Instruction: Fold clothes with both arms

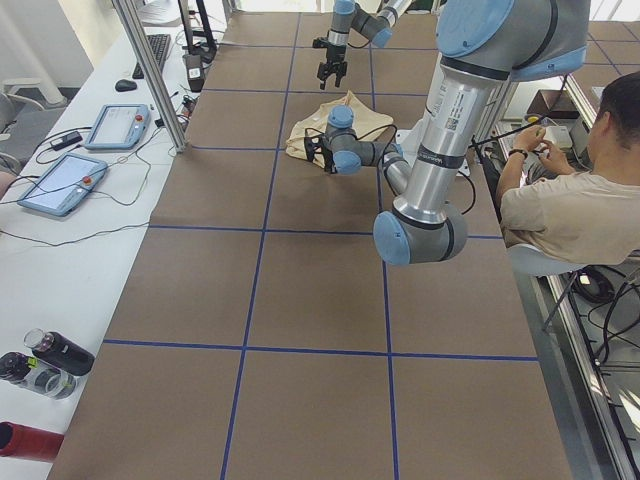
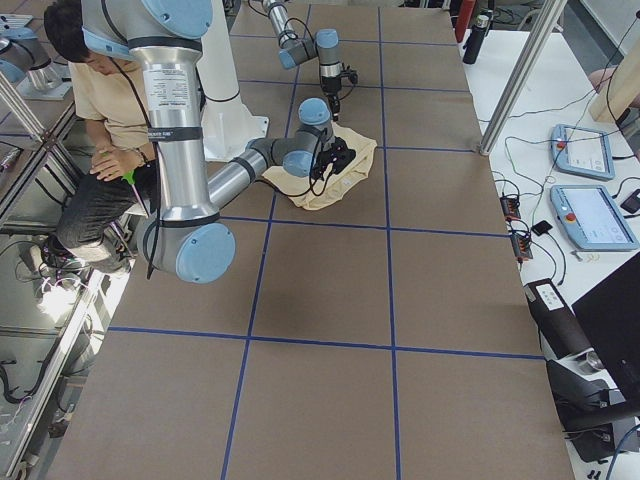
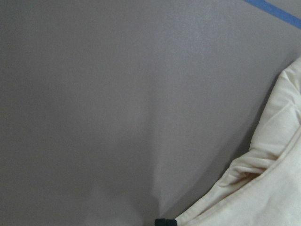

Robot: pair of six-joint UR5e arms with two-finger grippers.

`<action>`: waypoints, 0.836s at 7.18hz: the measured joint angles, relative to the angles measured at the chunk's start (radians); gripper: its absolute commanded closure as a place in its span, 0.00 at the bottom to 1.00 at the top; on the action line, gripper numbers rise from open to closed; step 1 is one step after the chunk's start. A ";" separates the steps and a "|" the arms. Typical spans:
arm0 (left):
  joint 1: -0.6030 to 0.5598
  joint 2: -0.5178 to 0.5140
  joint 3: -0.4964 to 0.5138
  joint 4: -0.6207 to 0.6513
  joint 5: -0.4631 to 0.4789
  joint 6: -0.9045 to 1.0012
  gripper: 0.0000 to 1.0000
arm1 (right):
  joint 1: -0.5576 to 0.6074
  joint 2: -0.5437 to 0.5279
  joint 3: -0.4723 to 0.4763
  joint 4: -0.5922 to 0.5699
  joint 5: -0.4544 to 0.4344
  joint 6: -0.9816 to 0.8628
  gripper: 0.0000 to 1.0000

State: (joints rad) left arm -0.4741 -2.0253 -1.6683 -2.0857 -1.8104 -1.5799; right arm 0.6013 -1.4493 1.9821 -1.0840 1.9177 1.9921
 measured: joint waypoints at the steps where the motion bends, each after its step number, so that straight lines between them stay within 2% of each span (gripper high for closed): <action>1: -0.029 0.000 0.002 0.000 0.000 0.028 1.00 | 0.000 0.002 0.000 0.000 -0.001 0.000 0.00; 3: -0.111 -0.011 0.030 -0.008 0.000 0.125 1.00 | 0.000 0.004 -0.001 0.000 -0.007 0.001 0.00; 4: -0.153 -0.045 0.077 -0.015 0.000 0.165 1.00 | -0.001 0.011 -0.002 -0.001 -0.010 0.000 0.00; 6: -0.236 -0.169 0.274 -0.121 0.001 0.225 1.00 | 0.000 0.030 -0.003 -0.004 -0.022 -0.001 0.00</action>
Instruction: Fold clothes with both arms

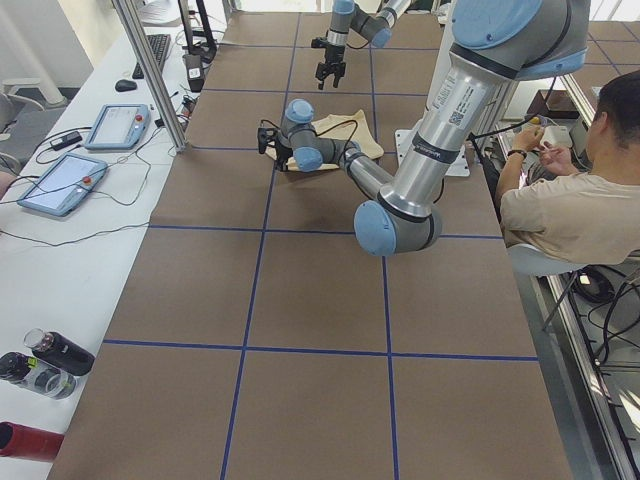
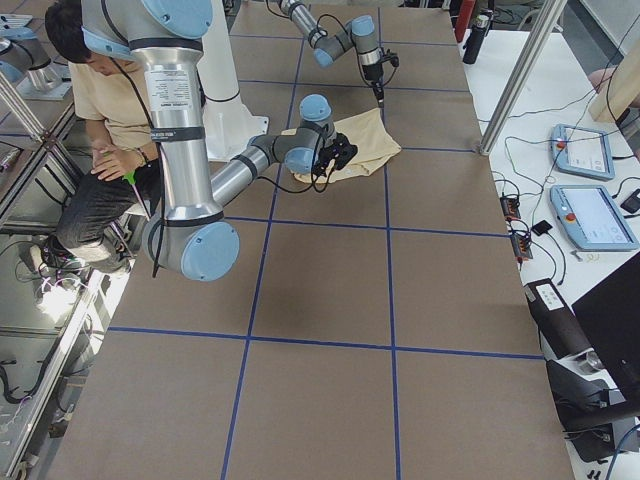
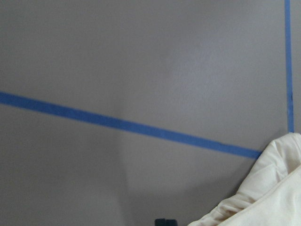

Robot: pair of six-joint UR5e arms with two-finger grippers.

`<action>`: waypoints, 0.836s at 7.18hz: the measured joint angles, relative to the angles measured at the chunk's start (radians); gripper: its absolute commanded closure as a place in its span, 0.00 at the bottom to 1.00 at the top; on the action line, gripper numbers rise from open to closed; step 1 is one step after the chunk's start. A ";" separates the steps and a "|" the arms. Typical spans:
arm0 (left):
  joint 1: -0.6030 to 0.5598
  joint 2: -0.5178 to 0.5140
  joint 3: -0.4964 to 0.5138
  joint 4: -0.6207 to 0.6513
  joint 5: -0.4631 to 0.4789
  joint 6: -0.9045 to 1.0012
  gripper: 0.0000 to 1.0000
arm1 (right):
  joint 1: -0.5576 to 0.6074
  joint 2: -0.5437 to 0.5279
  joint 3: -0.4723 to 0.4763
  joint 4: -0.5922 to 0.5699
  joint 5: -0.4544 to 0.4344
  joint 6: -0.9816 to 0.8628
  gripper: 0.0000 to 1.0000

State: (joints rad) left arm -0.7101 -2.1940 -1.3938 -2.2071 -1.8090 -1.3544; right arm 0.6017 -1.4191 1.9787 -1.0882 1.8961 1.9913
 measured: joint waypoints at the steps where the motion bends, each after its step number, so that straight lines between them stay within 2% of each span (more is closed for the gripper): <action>1: -0.032 -0.058 0.139 -0.114 0.013 0.027 0.50 | 0.000 0.016 -0.003 -0.001 -0.021 0.000 0.00; 2: -0.054 -0.097 0.237 -0.198 0.039 0.052 0.46 | 0.000 0.041 -0.009 -0.004 -0.046 0.000 0.00; 3: -0.073 -0.116 0.276 -0.234 0.061 0.068 0.46 | -0.001 0.071 -0.018 -0.005 -0.068 0.002 0.00; 5: -0.102 -0.109 0.254 -0.249 0.072 0.083 0.46 | -0.069 0.112 -0.037 -0.007 -0.162 0.017 0.00; 6: -0.106 -0.066 0.188 -0.245 0.069 0.084 0.46 | -0.145 0.120 -0.044 -0.007 -0.256 0.034 0.00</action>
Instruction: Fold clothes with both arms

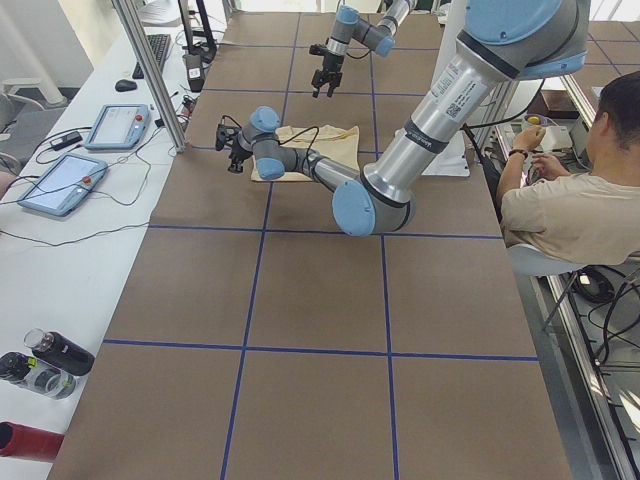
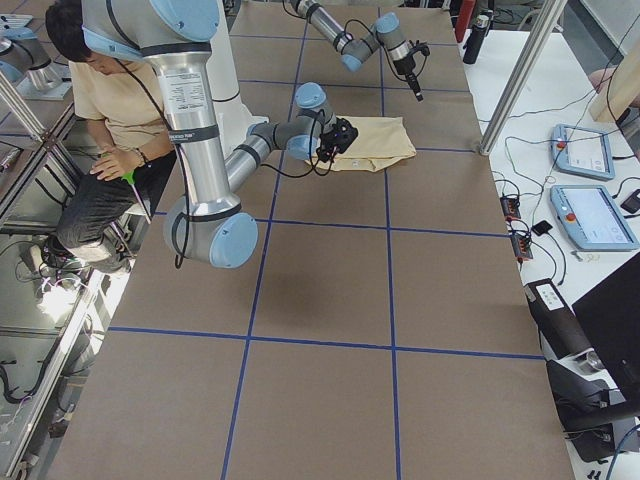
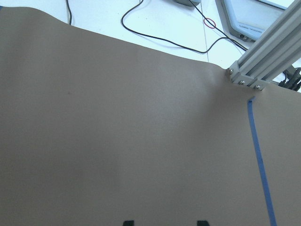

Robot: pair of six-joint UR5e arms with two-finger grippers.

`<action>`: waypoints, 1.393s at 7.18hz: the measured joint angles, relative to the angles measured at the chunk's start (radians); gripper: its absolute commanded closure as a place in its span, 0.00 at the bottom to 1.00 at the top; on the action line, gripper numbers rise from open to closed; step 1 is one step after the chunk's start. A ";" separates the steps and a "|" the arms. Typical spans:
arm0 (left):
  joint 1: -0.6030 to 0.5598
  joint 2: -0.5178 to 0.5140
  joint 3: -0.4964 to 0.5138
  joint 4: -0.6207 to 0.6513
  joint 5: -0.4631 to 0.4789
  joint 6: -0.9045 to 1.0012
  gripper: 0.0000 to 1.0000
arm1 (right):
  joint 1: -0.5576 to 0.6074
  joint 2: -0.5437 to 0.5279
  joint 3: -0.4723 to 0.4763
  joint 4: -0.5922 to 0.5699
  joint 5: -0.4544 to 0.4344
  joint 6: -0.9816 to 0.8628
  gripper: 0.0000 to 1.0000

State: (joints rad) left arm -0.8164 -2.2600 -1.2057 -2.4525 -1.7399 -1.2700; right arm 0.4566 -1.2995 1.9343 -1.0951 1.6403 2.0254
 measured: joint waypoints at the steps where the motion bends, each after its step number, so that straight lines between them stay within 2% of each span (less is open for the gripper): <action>1: 0.000 0.056 -0.073 0.003 -0.006 0.000 0.46 | -0.074 0.015 -0.011 -0.001 -0.088 0.024 0.00; 3: 0.003 0.123 -0.151 0.004 -0.014 -0.004 0.46 | -0.157 0.072 -0.067 -0.001 -0.166 0.110 0.00; 7: 0.007 0.133 -0.166 0.004 -0.015 -0.009 0.46 | -0.221 0.094 -0.084 -0.076 -0.172 0.144 0.02; 9: 0.011 0.133 -0.167 0.004 -0.016 -0.019 0.46 | -0.225 0.087 -0.076 -0.100 -0.169 0.144 0.13; 10: 0.012 0.133 -0.166 0.004 -0.015 -0.022 0.46 | -0.231 0.089 -0.076 -0.113 -0.168 0.145 0.15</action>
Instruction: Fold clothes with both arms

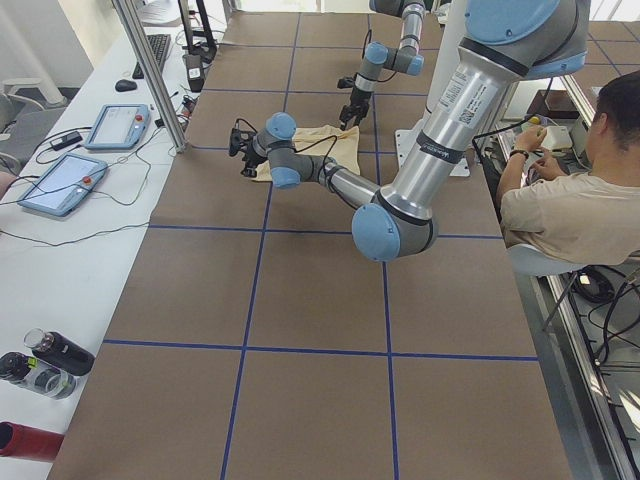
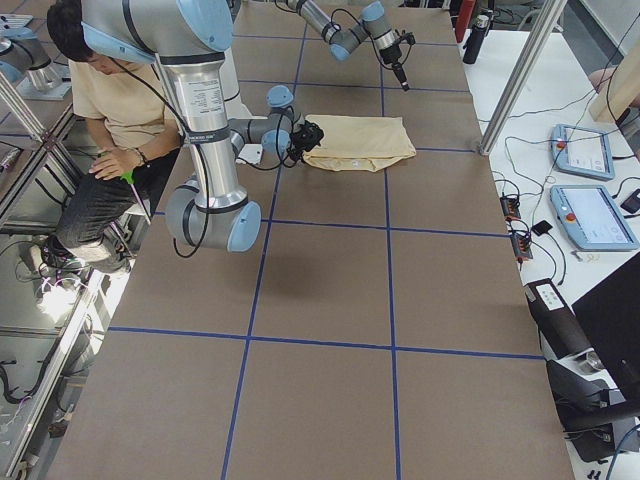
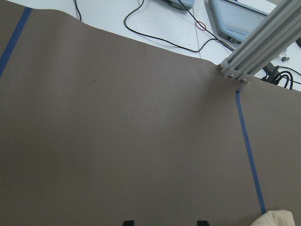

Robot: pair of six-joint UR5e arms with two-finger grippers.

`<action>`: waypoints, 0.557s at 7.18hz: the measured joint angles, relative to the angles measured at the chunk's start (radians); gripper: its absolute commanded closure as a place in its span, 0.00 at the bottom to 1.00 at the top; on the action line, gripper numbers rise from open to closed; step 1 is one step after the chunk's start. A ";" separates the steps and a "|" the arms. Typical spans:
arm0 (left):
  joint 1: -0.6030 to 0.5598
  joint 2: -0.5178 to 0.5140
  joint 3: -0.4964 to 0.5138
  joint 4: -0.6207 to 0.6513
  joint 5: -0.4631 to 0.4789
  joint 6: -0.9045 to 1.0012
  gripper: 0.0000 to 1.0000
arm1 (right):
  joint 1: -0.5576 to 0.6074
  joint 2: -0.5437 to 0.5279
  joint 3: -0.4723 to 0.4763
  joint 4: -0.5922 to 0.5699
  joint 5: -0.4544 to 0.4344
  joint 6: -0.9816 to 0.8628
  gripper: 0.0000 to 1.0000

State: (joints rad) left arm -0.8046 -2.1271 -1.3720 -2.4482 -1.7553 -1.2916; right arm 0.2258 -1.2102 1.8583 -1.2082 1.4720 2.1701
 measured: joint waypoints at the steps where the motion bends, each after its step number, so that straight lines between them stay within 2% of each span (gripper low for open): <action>1: 0.000 0.000 0.000 0.000 0.000 -0.001 0.46 | -0.007 0.003 -0.002 -0.006 0.000 0.000 0.17; 2: 0.001 0.000 0.001 0.000 0.000 -0.001 0.46 | -0.012 0.005 -0.003 -0.009 0.000 0.000 0.25; 3: 0.001 0.000 0.001 0.000 -0.001 -0.001 0.46 | -0.016 0.005 -0.003 -0.009 0.001 0.001 0.49; 4: 0.001 0.000 0.001 0.000 -0.001 -0.001 0.46 | -0.018 0.006 -0.003 -0.010 0.000 0.002 0.93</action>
State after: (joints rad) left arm -0.8038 -2.1276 -1.3714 -2.4486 -1.7559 -1.2931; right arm 0.2074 -1.2044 1.8555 -1.2179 1.4723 2.1724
